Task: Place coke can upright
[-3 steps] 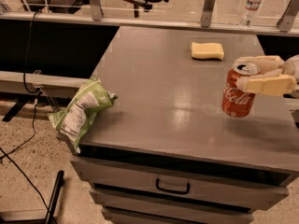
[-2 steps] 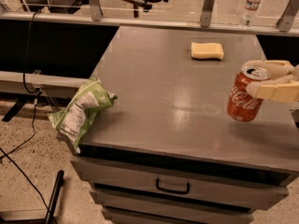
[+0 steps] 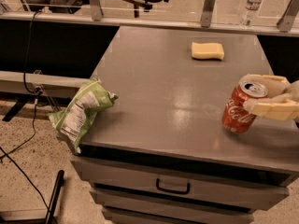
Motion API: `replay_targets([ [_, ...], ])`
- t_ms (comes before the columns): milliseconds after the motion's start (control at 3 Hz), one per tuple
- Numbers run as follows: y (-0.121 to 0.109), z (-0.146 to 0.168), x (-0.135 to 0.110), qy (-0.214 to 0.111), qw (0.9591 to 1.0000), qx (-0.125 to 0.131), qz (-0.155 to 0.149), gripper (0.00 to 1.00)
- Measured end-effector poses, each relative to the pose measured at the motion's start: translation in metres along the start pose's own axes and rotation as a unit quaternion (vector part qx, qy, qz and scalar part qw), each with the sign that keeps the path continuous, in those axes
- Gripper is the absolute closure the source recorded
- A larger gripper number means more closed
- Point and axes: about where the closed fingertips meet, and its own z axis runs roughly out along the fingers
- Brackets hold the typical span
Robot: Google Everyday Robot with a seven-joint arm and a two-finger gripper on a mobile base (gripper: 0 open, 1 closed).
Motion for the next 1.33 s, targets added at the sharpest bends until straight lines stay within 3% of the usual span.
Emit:
replay_targets([
  [333, 0.008, 0.003, 0.008, 0.008, 0.9997, -0.002, -0.021, 0.82],
  [1000, 0.035, 0.004, 0.02, 0.017, 0.9993, -0.031, -0.014, 0.36],
  [1333, 0.036, 0.006, 0.02, 0.017, 0.9992, -0.035, -0.014, 0.12],
])
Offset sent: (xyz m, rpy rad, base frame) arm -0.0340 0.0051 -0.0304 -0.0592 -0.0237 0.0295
